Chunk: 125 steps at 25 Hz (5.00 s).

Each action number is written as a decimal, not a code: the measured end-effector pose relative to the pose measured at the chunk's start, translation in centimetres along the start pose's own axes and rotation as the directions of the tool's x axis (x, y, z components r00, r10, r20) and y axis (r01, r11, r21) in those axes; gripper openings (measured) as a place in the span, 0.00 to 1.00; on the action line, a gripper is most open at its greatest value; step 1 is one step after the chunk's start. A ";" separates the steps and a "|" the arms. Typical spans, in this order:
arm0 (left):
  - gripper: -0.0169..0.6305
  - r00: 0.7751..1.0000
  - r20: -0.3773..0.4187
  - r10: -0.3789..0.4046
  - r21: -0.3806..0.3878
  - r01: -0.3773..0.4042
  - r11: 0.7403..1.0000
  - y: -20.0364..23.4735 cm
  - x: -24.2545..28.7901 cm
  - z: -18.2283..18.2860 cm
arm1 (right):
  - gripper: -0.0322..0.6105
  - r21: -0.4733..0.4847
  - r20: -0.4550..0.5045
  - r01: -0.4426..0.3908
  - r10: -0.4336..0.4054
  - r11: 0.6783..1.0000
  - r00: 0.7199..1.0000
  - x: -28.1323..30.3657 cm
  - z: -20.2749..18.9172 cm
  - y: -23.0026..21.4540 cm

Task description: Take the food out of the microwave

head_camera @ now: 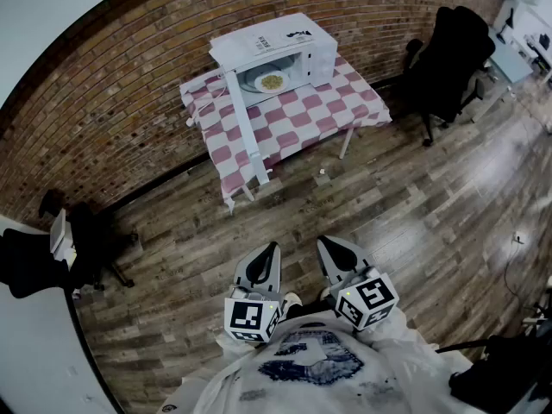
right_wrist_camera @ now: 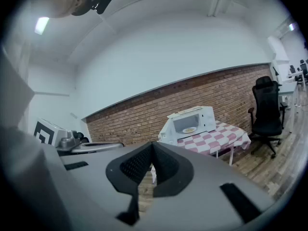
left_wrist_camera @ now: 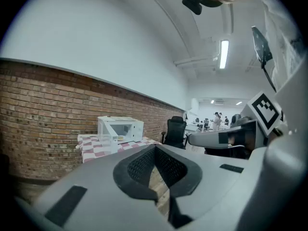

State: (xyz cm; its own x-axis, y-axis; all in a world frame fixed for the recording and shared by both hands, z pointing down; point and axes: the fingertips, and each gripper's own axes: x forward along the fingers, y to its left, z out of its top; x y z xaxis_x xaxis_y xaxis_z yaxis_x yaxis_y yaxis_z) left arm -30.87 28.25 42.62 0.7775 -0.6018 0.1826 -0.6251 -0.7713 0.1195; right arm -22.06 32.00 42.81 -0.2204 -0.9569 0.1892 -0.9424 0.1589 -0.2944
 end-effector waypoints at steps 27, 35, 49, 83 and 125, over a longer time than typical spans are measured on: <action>0.04 1.000 -0.008 0.027 0.080 -0.027 0.996 -16.7 4.4 -0.3 | 0.07 0.073 0.057 -0.028 0.024 0.997 0.998 -13.7 0.4 -11.0; 0.04 1.000 -0.024 0.004 0.078 -0.002 0.997 -16.7 8.0 -0.6 | 0.07 0.099 0.052 0.010 -0.015 0.995 0.999 -12.8 0.6 -14.3; 0.04 1.000 -0.015 -0.010 0.035 0.010 0.999 -9.6 18.4 1.0 | 0.07 0.053 0.004 0.037 -0.037 0.998 0.999 -2.5 3.4 -19.6; 0.04 1.000 -0.009 -0.006 -0.079 0.006 0.997 9.4 36.2 5.7 | 0.07 0.017 -0.108 -0.016 0.018 1.000 0.994 23.4 9.6 -24.7; 0.04 0.899 -0.139 0.415 -0.192 -0.436 0.879 21.2 54.6 6.7 | 0.07 0.083 -0.223 -0.392 0.401 0.916 0.889 45.0 16.7 -38.7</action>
State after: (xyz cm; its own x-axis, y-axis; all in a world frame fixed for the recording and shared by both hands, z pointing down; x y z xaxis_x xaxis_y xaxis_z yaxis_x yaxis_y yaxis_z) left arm -1.25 -22.34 48.57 0.4299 -0.8325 0.3494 -0.9017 -0.3761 0.2133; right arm 8.70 -21.31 47.07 -0.6294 -0.7327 0.2589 -0.7561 0.5004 -0.4218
